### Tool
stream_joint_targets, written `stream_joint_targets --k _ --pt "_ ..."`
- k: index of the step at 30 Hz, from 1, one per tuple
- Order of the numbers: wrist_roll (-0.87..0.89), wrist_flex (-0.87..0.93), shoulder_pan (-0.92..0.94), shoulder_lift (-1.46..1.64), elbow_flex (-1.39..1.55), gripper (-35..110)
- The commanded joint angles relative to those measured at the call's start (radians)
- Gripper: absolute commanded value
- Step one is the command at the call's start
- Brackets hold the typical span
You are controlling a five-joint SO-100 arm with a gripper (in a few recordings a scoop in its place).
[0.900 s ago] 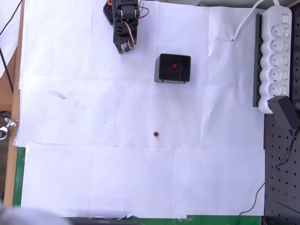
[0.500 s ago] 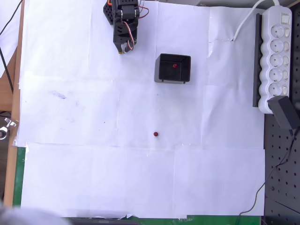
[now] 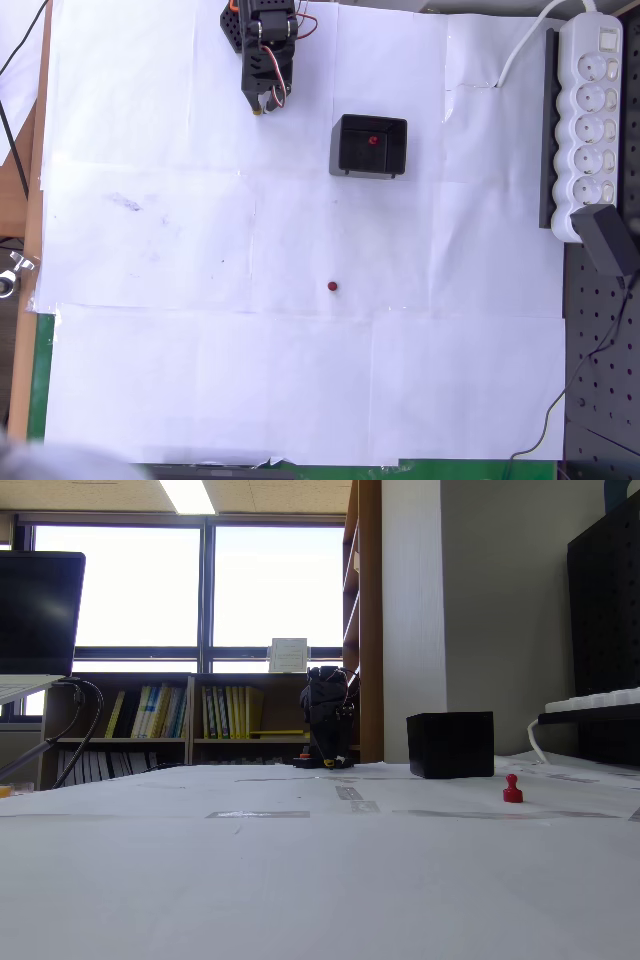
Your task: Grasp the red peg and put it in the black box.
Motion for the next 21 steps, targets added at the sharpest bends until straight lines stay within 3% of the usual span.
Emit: stream_joint_targets --k 1,21 --pt "0.0 0.074 -0.012 -0.089 -0.098 0" --pt "-0.054 0.086 0.025 -0.097 -0.098 0"
